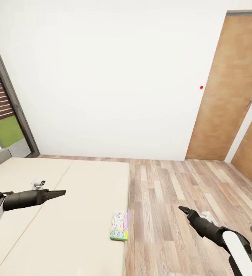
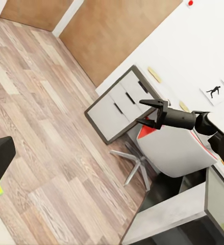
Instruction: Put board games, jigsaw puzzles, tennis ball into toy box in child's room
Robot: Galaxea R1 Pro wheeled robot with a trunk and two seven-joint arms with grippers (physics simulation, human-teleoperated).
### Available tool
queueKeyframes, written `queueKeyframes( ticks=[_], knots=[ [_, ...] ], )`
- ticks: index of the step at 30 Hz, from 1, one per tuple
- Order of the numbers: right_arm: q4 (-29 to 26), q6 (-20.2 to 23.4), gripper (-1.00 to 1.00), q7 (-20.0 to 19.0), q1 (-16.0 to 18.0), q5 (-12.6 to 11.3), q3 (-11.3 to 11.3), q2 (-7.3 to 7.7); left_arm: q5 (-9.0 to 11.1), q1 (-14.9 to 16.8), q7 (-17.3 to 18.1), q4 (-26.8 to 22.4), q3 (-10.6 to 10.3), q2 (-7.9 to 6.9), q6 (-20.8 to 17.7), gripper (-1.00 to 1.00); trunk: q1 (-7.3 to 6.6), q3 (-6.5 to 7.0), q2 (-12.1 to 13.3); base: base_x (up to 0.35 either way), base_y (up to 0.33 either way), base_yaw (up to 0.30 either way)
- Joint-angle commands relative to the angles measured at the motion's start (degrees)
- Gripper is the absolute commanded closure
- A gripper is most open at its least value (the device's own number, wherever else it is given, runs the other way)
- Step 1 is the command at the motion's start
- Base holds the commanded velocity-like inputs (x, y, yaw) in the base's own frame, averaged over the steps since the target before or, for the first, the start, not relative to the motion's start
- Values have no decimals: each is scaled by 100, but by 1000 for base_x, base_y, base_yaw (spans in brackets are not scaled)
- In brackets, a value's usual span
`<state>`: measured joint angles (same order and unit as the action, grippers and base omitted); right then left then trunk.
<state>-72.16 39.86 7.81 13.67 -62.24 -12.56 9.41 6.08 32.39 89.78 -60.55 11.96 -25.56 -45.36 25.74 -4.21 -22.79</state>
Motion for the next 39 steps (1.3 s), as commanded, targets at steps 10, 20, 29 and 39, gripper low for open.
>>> queueKeyframes(
  ticks=[10,20,29,39],
  knots=[
    [-8,16,-100,54,9,-68,-9,0,-1,5,22,-1,-1,0,-61,-100,4,74,-13,0,0,34],
    [-8,-287,-100,54,5,-53,26,1,-1,6,22,-1,-1,0,-61,-100,4,110,-13,0,0,48],
    [-2,-335,-100,50,6,-73,11,0,-1,5,22,0,-1,5,-61,-100,4,112,-13,0,0,5],
    [-169,-147,-100,-158,27,26,205,-325,-115,31,-300,208,-99,330,66,-100,4,112,-13,0,0,0]
  ],
)
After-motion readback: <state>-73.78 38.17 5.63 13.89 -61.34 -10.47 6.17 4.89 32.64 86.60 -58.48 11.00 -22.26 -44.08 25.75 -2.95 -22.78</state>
